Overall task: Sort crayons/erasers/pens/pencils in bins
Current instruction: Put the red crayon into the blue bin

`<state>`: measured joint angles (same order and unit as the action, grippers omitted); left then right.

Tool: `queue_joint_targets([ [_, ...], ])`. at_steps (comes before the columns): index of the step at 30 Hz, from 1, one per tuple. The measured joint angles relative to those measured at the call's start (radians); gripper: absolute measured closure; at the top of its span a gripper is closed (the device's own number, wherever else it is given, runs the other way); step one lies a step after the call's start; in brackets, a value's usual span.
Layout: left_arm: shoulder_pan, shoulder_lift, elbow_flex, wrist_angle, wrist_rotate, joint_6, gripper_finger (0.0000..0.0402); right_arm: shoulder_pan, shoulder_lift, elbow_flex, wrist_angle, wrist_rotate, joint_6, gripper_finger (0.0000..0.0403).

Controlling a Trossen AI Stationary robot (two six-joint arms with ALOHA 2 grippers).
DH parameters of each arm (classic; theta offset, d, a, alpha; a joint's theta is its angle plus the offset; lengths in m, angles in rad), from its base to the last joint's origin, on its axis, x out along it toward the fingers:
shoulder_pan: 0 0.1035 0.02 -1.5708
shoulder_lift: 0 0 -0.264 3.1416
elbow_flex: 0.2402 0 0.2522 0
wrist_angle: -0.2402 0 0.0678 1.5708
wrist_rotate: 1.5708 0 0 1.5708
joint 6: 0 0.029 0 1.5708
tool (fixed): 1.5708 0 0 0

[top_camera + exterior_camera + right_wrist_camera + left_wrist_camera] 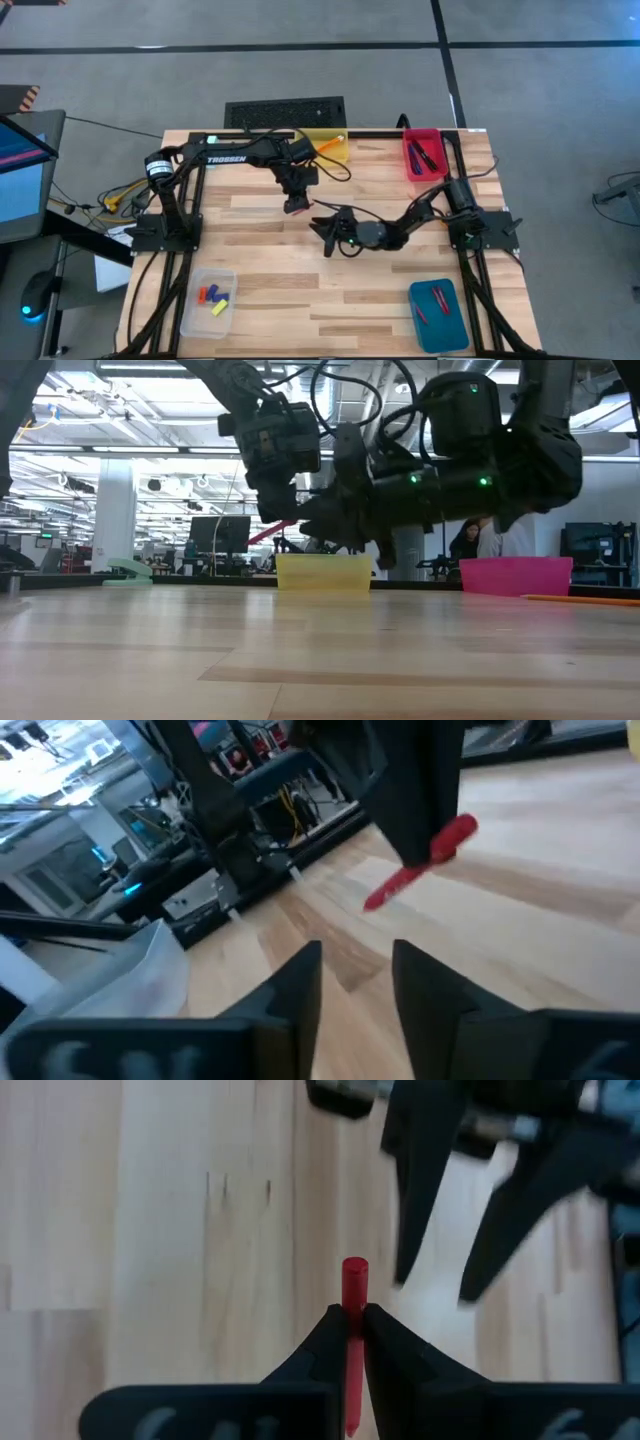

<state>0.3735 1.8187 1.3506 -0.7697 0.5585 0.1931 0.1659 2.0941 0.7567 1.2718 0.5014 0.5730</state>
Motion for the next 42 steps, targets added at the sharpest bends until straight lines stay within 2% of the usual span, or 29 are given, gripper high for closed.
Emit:
queue_joint_targets([
  [5,-0.001,0.0,0.001,0.08,0.047,-0.167,0.0393,-0.018,0.0,0.035,-0.027,0.003,-0.003,0.0237],
  [8,-0.007,-0.001,0.001,0.114,0.06,-0.231,0.0393,-0.019,0.0,0.041,-0.038,0.069,0.002,0.0233],
  [14,-0.02,-0.001,0.002,0.121,0.061,-0.265,0.0393,-0.015,0.0,0.043,-0.055,0.168,0.05,0.024],
  [29,-0.036,-0.002,0.002,0.207,0.067,-0.334,0.0393,-0.018,0.0,0.043,0.022,0.172,0.028,0.0249],
  [34,-0.043,-0.002,0.002,0.223,0.067,-0.334,0.0393,-0.017,0.0,0.043,0.023,0.172,0.029,0.0276],
  [42,-0.053,-0.002,0.002,0.23,0.079,-0.329,0.0392,-0.016,-0.001,0.041,0.02,0.173,0.027,0.0366],
])
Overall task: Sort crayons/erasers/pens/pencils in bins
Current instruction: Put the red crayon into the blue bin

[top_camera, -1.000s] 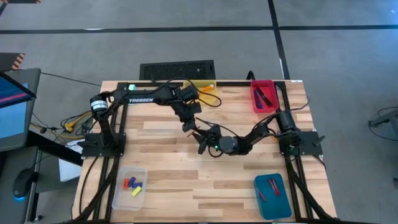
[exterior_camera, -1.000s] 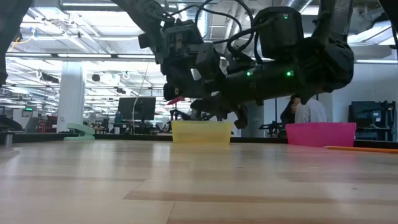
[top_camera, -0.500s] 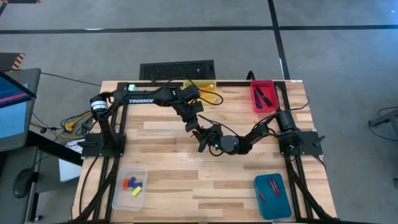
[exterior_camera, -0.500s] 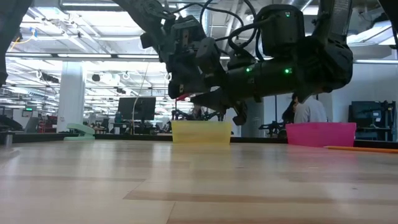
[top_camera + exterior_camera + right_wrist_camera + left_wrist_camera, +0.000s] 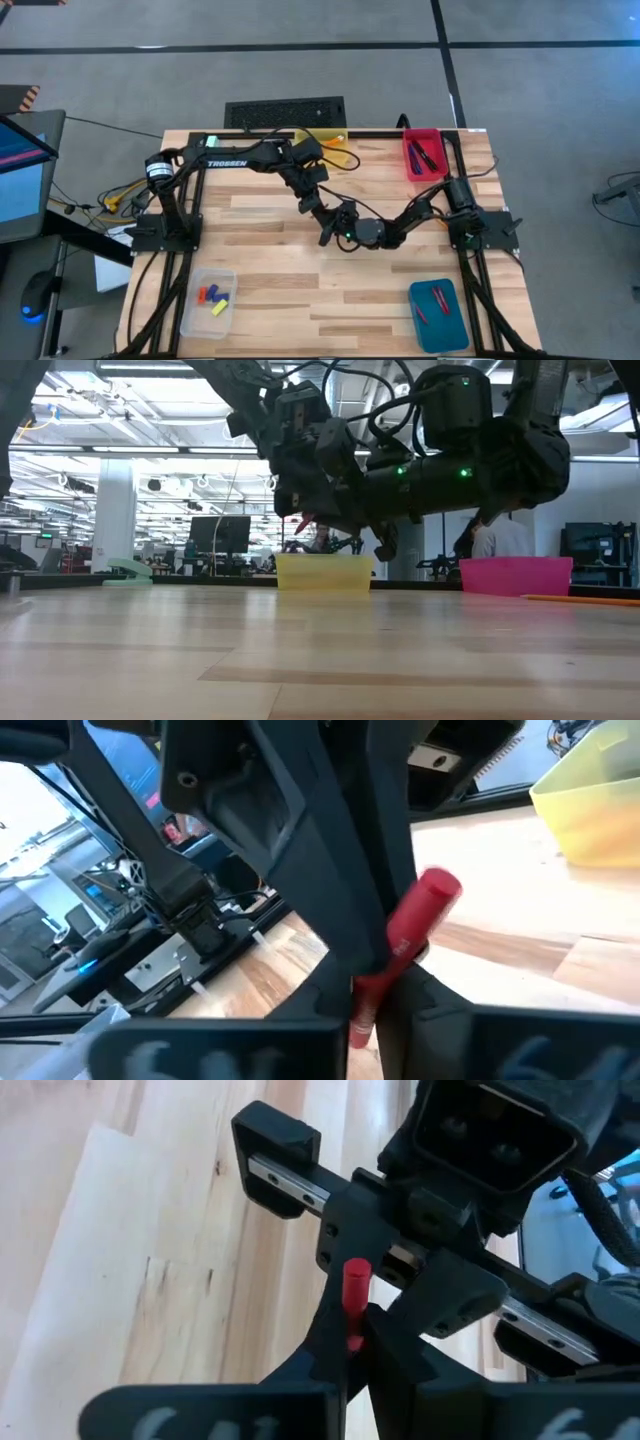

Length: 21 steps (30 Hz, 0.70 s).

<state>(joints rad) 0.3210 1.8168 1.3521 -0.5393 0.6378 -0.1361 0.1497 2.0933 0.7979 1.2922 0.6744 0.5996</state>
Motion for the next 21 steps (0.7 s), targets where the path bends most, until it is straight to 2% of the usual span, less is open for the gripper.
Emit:
queue_joint_targets([
  [4,0.0,0.0,0.0,0.0,0.0,0.006,0.0382,-0.001,0.0,0.0,0.002,0.0,-0.009,0.0386],
  [10,0.0,0.0,0.0,0.0,-0.009,0.027,0.0338,0.0,0.0,0.0,0.001,-0.005,-0.024,0.0365],
  [14,0.006,0.0,0.042,-0.069,-0.017,0.1,0.0304,0.0,0.0,0.0,0.001,-0.014,-0.025,0.037],
  [17,0.006,-0.01,0.083,-0.152,-0.083,0.202,0.0289,0.002,0.0,0.001,-0.005,-0.016,-0.043,0.0383],
  [21,-0.002,-0.088,0.077,-0.191,-0.18,0.319,0.0292,0.013,0.0,0.001,0.001,-0.02,-0.117,0.038],
])
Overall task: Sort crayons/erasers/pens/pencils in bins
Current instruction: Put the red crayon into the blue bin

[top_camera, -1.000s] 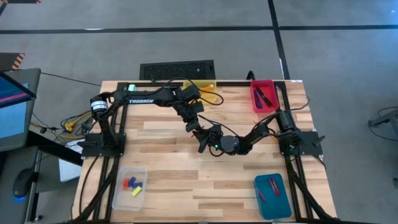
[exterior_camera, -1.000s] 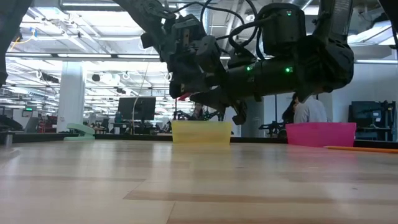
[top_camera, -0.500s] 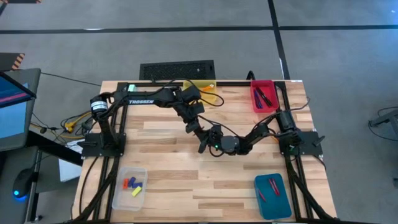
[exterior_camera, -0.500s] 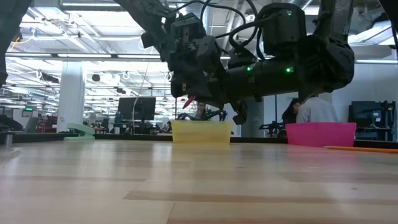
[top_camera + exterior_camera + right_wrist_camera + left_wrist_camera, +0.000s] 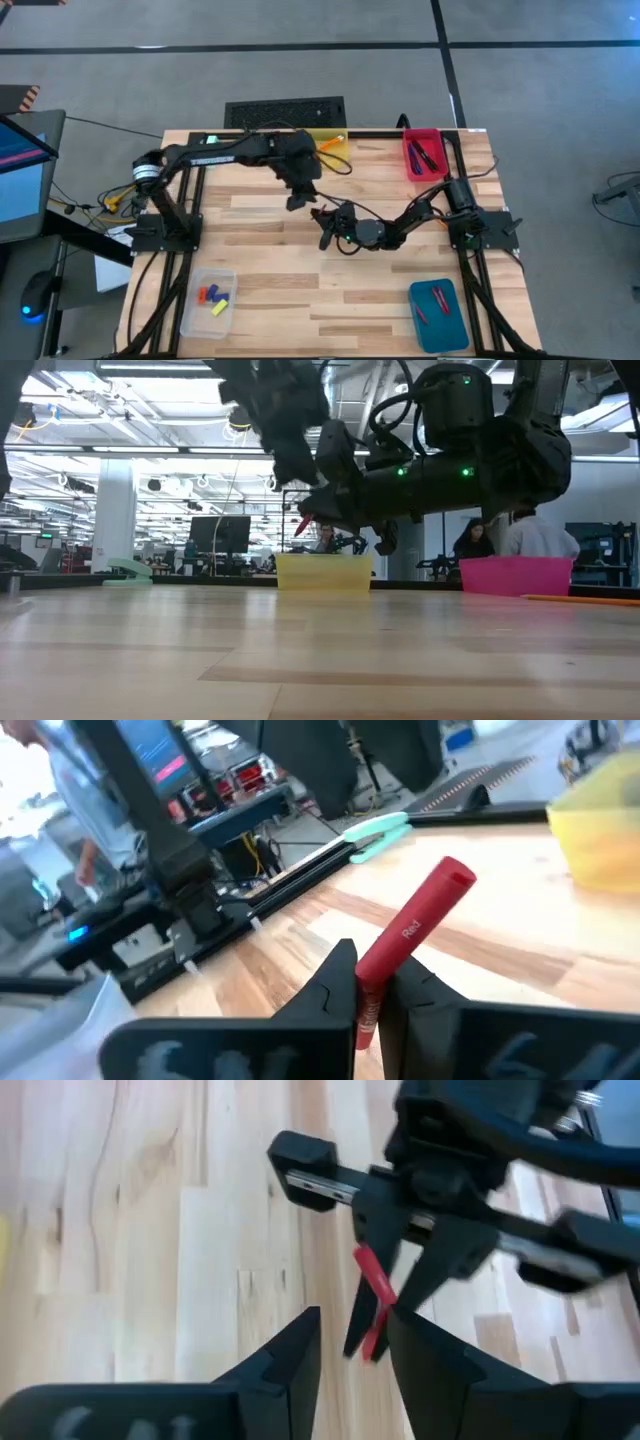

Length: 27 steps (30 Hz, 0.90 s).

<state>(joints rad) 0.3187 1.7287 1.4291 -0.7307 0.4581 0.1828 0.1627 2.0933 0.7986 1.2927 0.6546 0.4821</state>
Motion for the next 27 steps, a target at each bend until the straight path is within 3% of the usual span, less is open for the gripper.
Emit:
queue_joint_targets([
  [3,-0.016,-0.089,-0.075,0.031,-0.01,0.036,0.0309,0.016,-0.006,-0.001,0.006,-0.021,-0.1,0.0369],
  [9,-0.077,-0.313,-0.37,0.38,-0.041,-0.029,0.0362,0.048,-0.078,-0.01,-0.014,-0.142,-0.282,0.0385],
  [14,-0.156,-0.465,-0.673,0.799,-0.1,-0.128,0.0397,0.085,-0.245,-0.004,-0.339,-0.194,-0.321,0.038],
  [20,-0.241,-0.52,-0.94,1.238,-0.194,-0.228,0.0396,0.143,-0.428,0.034,-0.749,-0.184,-0.274,0.0373],
  [27,-0.325,-0.518,-1.052,1.421,-0.302,-0.232,0.0396,0.232,-0.562,0.045,-0.969,-0.179,-0.183,0.0379],
])
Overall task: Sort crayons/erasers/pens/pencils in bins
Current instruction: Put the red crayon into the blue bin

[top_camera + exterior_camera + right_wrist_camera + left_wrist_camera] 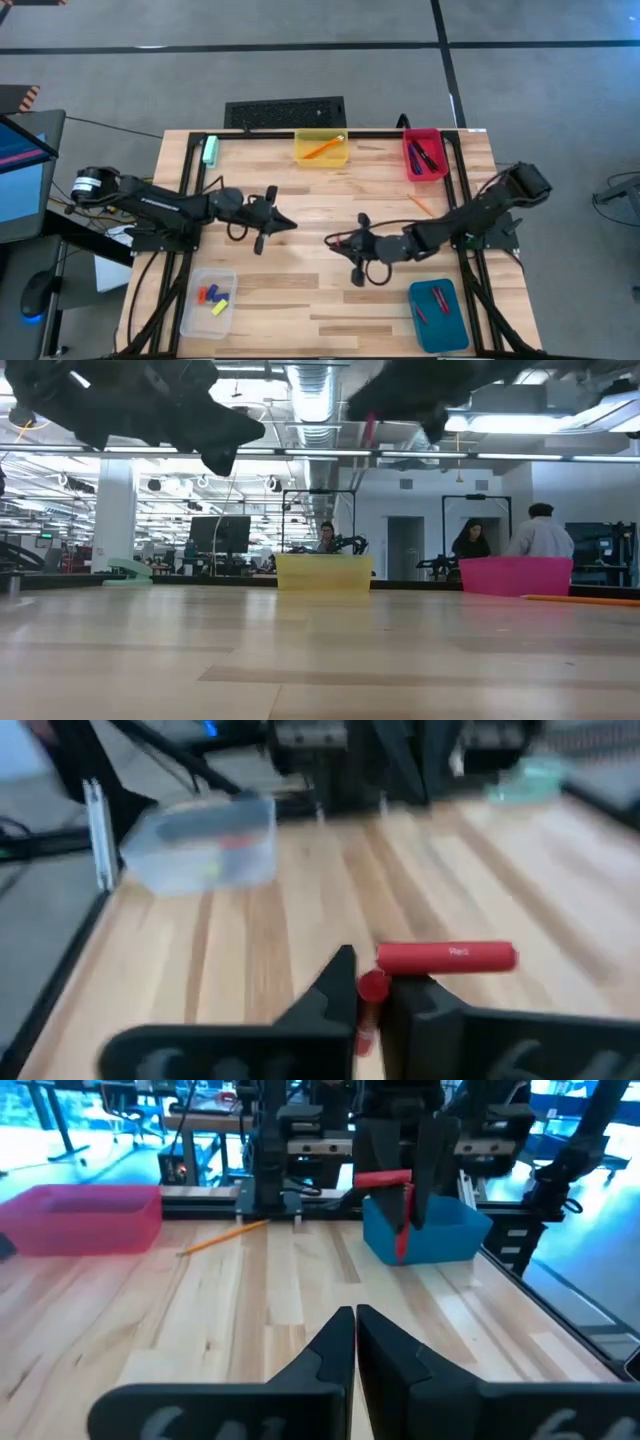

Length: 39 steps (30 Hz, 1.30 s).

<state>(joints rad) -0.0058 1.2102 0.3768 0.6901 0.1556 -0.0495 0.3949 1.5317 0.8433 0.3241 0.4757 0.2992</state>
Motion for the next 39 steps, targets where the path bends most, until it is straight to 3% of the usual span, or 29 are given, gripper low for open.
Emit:
queue_joint_targets([
  [6,-0.034,0.0,-0.003,0.005,-0.019,0.035,0.0395,0.153,-0.113,-0.001,-0.267,-0.007,0.268,0.037],
  [14,-0.04,0.0,-0.003,0.01,-0.019,0.04,0.0395,0.445,-0.225,-0.001,-0.559,-0.011,0.831,0.0378],
  [21,-0.04,0.0,-0.003,0.009,-0.018,0.036,0.0395,0.686,-0.216,0.0,-0.771,-0.062,1.43,0.0374],
  [25,-0.04,0.0,-0.003,0.009,-0.018,0.032,0.0395,0.762,-0.167,-0.001,-0.918,-0.189,1.675,0.038],
  [30,-0.04,0.0,-0.003,0.009,-0.018,0.026,0.0395,0.746,-0.102,-0.001,-0.966,-0.327,1.714,0.0374],
  [39,-0.04,0.0,-0.003,0.009,-0.022,0.0,0.0395,0.603,-0.027,-0.001,-0.969,-0.476,1.547,0.0351],
])
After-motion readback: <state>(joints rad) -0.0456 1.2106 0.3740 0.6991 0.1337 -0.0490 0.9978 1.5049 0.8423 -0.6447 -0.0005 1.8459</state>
